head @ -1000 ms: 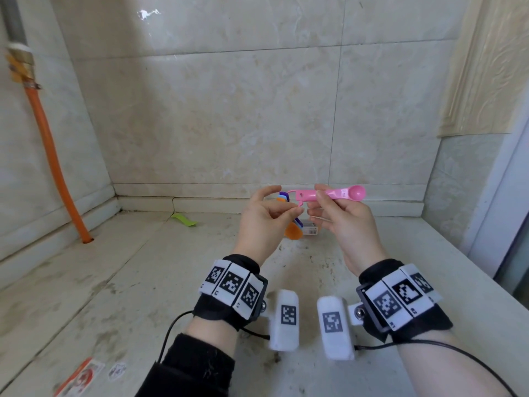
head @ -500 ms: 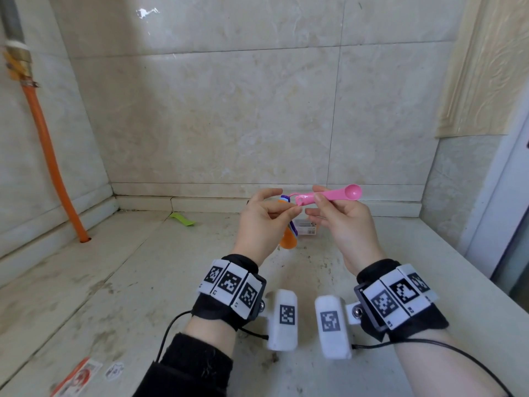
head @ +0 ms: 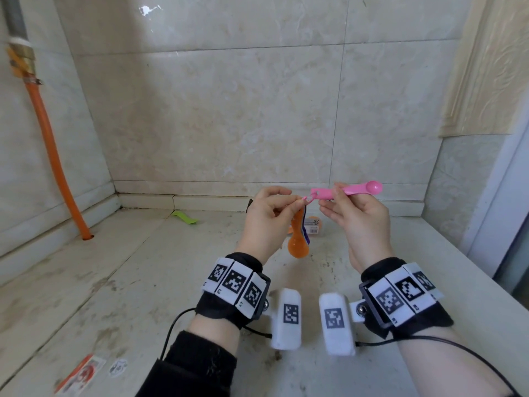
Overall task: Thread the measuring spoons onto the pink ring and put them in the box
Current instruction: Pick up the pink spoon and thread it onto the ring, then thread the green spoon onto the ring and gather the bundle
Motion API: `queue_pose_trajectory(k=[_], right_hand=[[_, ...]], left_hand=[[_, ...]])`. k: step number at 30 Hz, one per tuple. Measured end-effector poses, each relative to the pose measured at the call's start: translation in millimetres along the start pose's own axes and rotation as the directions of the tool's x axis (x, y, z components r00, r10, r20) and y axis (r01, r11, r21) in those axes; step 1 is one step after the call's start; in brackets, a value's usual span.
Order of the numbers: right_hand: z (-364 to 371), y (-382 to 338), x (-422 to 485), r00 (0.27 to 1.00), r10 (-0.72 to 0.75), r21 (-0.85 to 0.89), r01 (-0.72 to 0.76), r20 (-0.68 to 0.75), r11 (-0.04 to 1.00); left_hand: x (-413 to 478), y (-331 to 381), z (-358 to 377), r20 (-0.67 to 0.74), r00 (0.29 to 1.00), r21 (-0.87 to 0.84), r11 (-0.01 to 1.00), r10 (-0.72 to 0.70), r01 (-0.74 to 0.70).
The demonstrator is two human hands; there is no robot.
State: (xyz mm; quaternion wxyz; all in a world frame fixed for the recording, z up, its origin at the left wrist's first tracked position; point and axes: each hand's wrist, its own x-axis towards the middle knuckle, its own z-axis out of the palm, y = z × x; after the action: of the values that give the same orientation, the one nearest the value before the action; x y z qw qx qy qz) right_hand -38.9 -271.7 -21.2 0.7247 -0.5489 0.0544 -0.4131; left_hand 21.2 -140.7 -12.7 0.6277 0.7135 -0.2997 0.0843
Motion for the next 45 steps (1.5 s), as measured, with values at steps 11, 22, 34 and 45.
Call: queue_pose_trajectory(k=[11, 22, 34, 45], right_hand=[[-4.1, -8.5, -0.4, 0.969, 0.233, 0.207, -0.211, -0.086, 0.955], [-2.8, 2.6, -1.0, 0.872, 0.487, -0.127, -0.489, -0.048, 0.863], [-2.9, -0.8, -0.1, 0.960, 0.276, -0.221, -0.279, -0.046, 0.935], [4.9, -5.2, -9.7, 0.984, 0.154, -0.220, -0.133, 0.084, 0.967]], left_hand=[[-0.8, 2.7, -2.6, -0.047, 0.998, -0.107, 0.994, 0.034, -0.039], [3.2, -3.0, -4.7, -0.084, 0.996, -0.273, 0.962, -0.041, 0.017], [3.7, -4.5, -4.7, -0.083, 0.995, -0.273, 0.962, -0.046, 0.022], [0.0, -1.3, -1.8, 0.083, 0.992, -0.286, 0.951, -0.097, 0.117]])
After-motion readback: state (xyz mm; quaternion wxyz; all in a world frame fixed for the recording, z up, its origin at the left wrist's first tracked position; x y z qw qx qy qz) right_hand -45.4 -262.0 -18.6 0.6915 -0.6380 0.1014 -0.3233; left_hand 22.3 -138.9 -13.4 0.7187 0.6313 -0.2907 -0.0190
